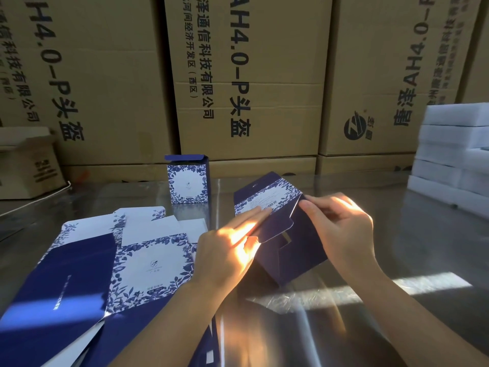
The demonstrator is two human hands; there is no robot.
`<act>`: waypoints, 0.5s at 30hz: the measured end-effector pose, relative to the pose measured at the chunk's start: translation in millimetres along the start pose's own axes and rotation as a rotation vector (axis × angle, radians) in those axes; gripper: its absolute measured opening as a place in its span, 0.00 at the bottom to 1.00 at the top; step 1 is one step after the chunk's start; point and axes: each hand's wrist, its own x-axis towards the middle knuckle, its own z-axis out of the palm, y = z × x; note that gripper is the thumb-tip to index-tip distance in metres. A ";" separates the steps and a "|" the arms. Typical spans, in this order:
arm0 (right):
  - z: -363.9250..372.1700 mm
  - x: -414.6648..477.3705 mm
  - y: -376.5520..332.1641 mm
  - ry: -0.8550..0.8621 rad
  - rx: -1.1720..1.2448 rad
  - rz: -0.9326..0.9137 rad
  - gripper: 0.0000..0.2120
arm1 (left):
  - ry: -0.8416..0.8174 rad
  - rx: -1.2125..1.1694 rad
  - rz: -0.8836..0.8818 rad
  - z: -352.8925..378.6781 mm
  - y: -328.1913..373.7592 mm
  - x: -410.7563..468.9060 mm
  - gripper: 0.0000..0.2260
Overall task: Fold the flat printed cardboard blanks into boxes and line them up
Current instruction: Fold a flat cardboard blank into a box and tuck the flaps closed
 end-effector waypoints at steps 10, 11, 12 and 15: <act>0.1 -4.1 -2.5 0.066 -0.099 -0.046 0.02 | -0.108 0.026 -0.076 2.7 -4.4 -3.6 0.14; 0.4 -5.0 -3.1 0.075 -0.122 -0.059 0.02 | -0.101 0.022 -0.076 2.2 -3.7 -3.3 0.14; 0.7 -5.7 -3.8 0.087 -0.153 -0.078 0.03 | -0.085 0.012 -0.061 1.6 -2.7 -2.9 0.14; 0.2 -6.7 -5.9 0.124 -0.263 -0.163 0.05 | -0.004 -0.018 0.026 0.6 1.7 -0.4 0.15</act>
